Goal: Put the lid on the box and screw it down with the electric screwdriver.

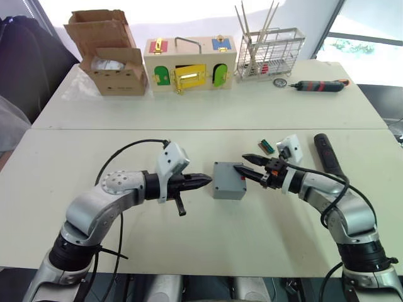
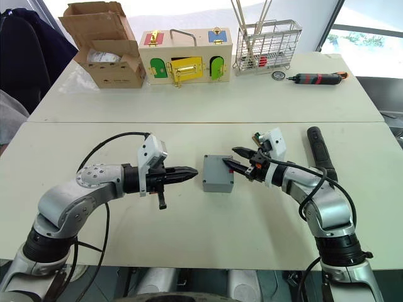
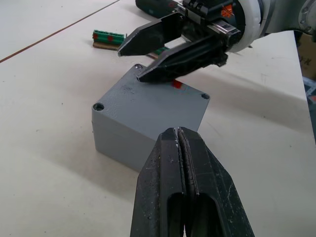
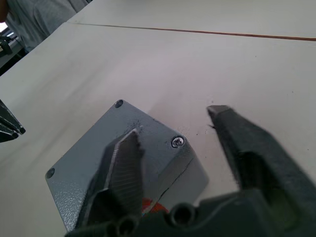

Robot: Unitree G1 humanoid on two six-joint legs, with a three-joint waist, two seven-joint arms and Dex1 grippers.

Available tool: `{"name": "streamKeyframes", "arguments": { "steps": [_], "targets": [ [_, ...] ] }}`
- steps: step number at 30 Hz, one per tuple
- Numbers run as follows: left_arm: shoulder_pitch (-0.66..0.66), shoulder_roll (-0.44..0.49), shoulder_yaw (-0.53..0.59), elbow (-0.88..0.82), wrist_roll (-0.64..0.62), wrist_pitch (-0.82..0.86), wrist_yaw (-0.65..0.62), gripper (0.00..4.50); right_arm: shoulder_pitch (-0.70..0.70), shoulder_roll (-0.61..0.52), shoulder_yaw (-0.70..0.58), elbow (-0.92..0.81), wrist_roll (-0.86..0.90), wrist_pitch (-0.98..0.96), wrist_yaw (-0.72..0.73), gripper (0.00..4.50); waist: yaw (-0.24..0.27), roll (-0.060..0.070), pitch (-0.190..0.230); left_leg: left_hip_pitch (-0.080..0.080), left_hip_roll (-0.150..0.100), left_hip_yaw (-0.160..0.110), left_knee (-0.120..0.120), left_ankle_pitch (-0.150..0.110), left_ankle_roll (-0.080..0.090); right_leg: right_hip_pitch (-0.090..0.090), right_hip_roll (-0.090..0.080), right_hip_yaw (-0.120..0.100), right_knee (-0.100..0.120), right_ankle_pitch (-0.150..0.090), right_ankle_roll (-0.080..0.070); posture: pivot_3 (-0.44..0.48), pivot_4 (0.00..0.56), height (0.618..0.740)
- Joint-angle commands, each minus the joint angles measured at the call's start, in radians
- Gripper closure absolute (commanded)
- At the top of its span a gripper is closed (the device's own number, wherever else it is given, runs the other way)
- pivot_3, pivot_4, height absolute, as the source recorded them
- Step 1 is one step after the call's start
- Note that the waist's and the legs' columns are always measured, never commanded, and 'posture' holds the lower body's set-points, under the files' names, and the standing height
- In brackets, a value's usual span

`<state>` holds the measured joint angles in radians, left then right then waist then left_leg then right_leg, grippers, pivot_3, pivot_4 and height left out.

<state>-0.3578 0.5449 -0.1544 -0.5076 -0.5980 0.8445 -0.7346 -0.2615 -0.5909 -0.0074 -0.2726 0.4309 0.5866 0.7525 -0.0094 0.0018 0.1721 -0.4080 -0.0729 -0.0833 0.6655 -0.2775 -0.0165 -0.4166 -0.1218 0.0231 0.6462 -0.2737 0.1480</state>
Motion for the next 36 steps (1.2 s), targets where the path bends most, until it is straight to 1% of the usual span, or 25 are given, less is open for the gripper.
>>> {"name": "streamKeyframes", "arguments": {
  "steps": [1, 2, 4, 6, 7, 8, 9, 10, 11, 13, 14, 15, 17, 18, 19, 21, 23, 27, 30, 33, 36],
  "targets": [
    [-0.013, -0.009, 0.002, -0.009, -0.003, -0.020, 0.000, 4.50, -0.015, -0.036, -0.046, -0.050, 0.021, 0.005, 0.012, 0.26, 0.000, 0.000, 0.000, 0.000, 0.000, 0.000, 0.000, 0.000, 0.000, 0.000, 0.000, 0.000, 0.000, 0.000, 0.000, 0.000, 0.150, 0.731],
    [-0.015, -0.012, 0.000, -0.008, -0.002, -0.021, 0.000, 4.50, -0.017, -0.042, -0.053, -0.052, 0.020, 0.003, 0.008, 0.02, 0.000, 0.000, 0.000, 0.000, 0.000, 0.000, 0.000, 0.000, 0.000, 0.000, 0.000, 0.000, 0.000, 0.000, 0.000, 0.000, 0.150, 0.731],
    [-0.021, -0.020, -0.002, -0.006, -0.006, -0.023, -0.004, 4.50, -0.031, -0.062, -0.100, -0.069, 0.054, 0.039, 0.002, 0.02, 0.000, 0.000, 0.000, 0.000, 0.000, 0.000, 0.000, 0.000, 0.000, 0.000, 0.000, 0.000, 0.000, 0.000, 0.000, 0.000, 0.150, 0.731],
    [-0.039, -0.041, 0.007, -0.013, -0.038, -0.011, -0.008, 4.50, -0.079, -0.111, -0.202, -0.088, 0.141, 0.143, -0.014, 0.02, 0.001, 0.000, 0.000, 0.000, 0.000, 0.000, 0.000, 0.000, 0.000, 0.000, 0.000, 0.000, 0.000, 0.000, 0.000, 0.000, 0.150, 0.731],
    [-0.051, -0.050, 0.005, -0.019, -0.050, -0.007, -0.013, 4.50, -0.105, -0.153, -0.257, -0.086, 0.186, 0.199, -0.010, 0.02, 0.003, 0.000, 0.000, 0.000, 0.000, 0.000, 0.000, 0.000, 0.000, 0.000, 0.000, 0.000, -0.001, 0.000, 0.000, 0.000, 0.150, 0.731],
    [-0.068, -0.058, -0.005, -0.027, -0.058, -0.003, -0.021, 4.50, -0.162, -0.188, -0.354, -0.049, 0.290, 0.306, -0.032, 0.02, 0.004, 0.000, 0.000, -0.001, 0.000, 0.000, 0.001, 0.000, 0.000, 0.000, 0.000, 0.000, 0.000, 0.000, 0.000, 0.000, 0.150, 0.731],
    [-0.078, -0.061, -0.013, -0.032, -0.061, -0.002, -0.026, 4.50, -0.199, -0.209, -0.418, -0.022, 0.362, 0.381, -0.049, 0.02, 0.005, 0.000, 0.000, -0.001, 0.000, 0.000, 0.001, 0.000, 0.000, 0.000, -0.001, 0.000, -0.001, 0.000, 0.000, 0.000, 0.150, 0.731],
    [-0.092, -0.063, -0.027, -0.040, -0.064, -0.001, -0.037, 4.50, -0.229, -0.268, -0.472, 0.022, 0.413, 0.455, -0.025, 0.02, 0.007, 0.000, 0.000, -0.001, 0.000, 0.000, 0.001, 0.000, 0.000, 0.000, -0.001, 0.000, -0.001, 0.000, 0.000, 0.000, 0.150, 0.731],
    [-0.105, -0.064, -0.040, -0.045, -0.070, -0.001, -0.049, 4.50, -0.222, -0.352, -0.474, 0.062, 0.389, 0.470, 0.023, 0.02, 0.012, 0.000, 0.000, -0.001, 0.000, 0.000, 0.001, 0.000, 0.000, 0.000, -0.001, 0.000, -0.001, 0.000, 0.000, 0.000, 0.150, 0.731],
    [-0.126, -0.064, -0.070, -0.053, -0.068, -0.010, -0.072, 4.50, -0.185, -0.528, -0.407, 0.132, 0.316, 0.484, 0.118, 0.02, 0.023, -0.001, 0.000, -0.001, 0.000, 0.000, 0.000, -0.001, 0.002, 0.001, 0.000, -0.001, -0.002, 0.000, 0.000, 0.000, 0.150, 0.731],
    [-0.136, -0.068, -0.086, -0.056, -0.065, -0.014, -0.079, 4.50, -0.172, -0.598, -0.367, 0.173, 0.293, 0.496, 0.154, 0.02, 0.022, -0.001, 0.000, -0.001, 0.000, -0.001, 0.000, -0.001, 0.002, 0.002, 0.000, -0.002, -0.003, 0.000, 0.000, 0.000, 0.150, 0.731],
    [-0.144, -0.072, -0.099, -0.060, -0.063, -0.017, -0.085, 4.50, -0.175, -0.644, -0.332, 0.215, 0.277, 0.505, 0.174, 0.02, 0.020, -0.001, 0.000, -0.001, 0.000, 0.000, 0.000, -0.001, 0.002, 0.003, 0.000, -0.002, -0.005, 0.000, 0.000, 0.000, 0.150, 0.731],
    [-0.159, -0.073, -0.124, -0.065, -0.053, -0.028, -0.101, 4.50, -0.195, -0.752, -0.182, 0.291, 0.192, 0.533, 0.199, 0.02, 0.013, 0.000, 0.000, 0.001, 0.001, 0.002, 0.002, -0.002, 0.003, 0.005, 0.000, -0.001, -0.007, 0.000, 0.000, 0.000, 0.150, 0.731],
    [-0.162, -0.070, -0.134, -0.068, -0.048, -0.034, -0.109, 4.50, -0.215, -0.783, -0.116, 0.317, 0.159, 0.552, 0.209, 0.02, 0.011, 0.000, 0.000, 0.001, 0.000, 0.003, 0.002, -0.005, 0.009, 0.006, 0.000, 0.000, -0.007, 0.000, 0.000, 0.000, 0.150, 0.731],
    [-0.163, -0.065, -0.145, -0.071, -0.038, -0.044, -0.119, 4.50, -0.245, -0.801, -0.047, 0.349, 0.134, 0.575, 0.233, 0.02, 0.008, 0.000, 0.000, 0.001, 0.000, 0.004, 0.002, -0.005, 0.009, 0.006, -0.001, 0.001, -0.007, 0.000, 0.000, 0.000, 0.150, 0.731],
    [-0.163, -0.064, -0.166, -0.074, -0.020, -0.059, -0.122, 4.50, -0.304, -0.807, 0.053, 0.412, 0.088, 0.583, 0.285, 0.02, -0.002, 0.001, 0.000, 0.002, 0.000, 0.004, 0.002, -0.005, 0.009, 0.006, -0.001, 0.001, -0.007, 0.000, 0.000, 0.000, 0.150, 0.731],
    [-0.160, -0.068, -0.183, -0.079, -0.002, -0.069, -0.114, 4.50, -0.349, -0.798, 0.136, 0.479, 0.019, 0.532, 0.334, 0.02, -0.004, 0.001, 0.000, 0.001, 0.001, 0.004, 0.000, -0.004, 0.008, 0.005, 0.000, 0.001, -0.008, 0.000, 0.000, 0.000, 0.150, 0.731],
    [-0.127, -0.068, -0.184, -0.111, 0.010, -0.073, -0.084, 4.50, -0.502, -0.733, 0.286, 0.647, -0.090, 0.565, 0.399, 0.02, -0.004, 0.002, 0.000, 0.000, 0.001, 0.004, 0.000, -0.003, 0.006, 0.004, 0.000, 0.001, -0.010, 0.000, 0.000, 0.000, 0.150, 0.731],
    [-0.100, -0.070, -0.184, -0.130, 0.015, -0.067, -0.058, 4.50, -0.607, -0.679, 0.371, 0.762, -0.160, 0.564, 0.462, 0.02, -0.003, 0.002, 0.000, 0.000, 0.000, 0.004, 0.001, -0.003, 0.006, 0.005, -0.001, 0.001, -0.010, 0.000, 0.000, 0.000, 0.150, 0.731],
    [-0.080, -0.077, -0.189, -0.144, 0.020, -0.053, -0.027, 4.50, -0.703, -0.613, 0.452, 0.889, -0.254, 0.521, 0.506, 0.02, -0.001, 0.002, 0.000, 0.000, 0.000, 0.004, 0.001, -0.003, 0.005, 0.005, 0.000, 0.001, -0.010, 0.000, 0.000, 0.000, 0.150, 0.731],
    [-0.063, -0.081, -0.181, -0.166, 0.011, -0.037, 0.000, 4.50, -0.755, -0.553, 0.529, 1.013, -0.353, 0.446, 0.553, 0.02, 0.001, 0.002, 0.000, 0.000, 0.000, 0.003, 0.001, -0.003, 0.005, 0.005, 0.000, 0.001, -0.011, 0.000, 0.000, 0.000, 0.150, 0.731]
  ]
}}
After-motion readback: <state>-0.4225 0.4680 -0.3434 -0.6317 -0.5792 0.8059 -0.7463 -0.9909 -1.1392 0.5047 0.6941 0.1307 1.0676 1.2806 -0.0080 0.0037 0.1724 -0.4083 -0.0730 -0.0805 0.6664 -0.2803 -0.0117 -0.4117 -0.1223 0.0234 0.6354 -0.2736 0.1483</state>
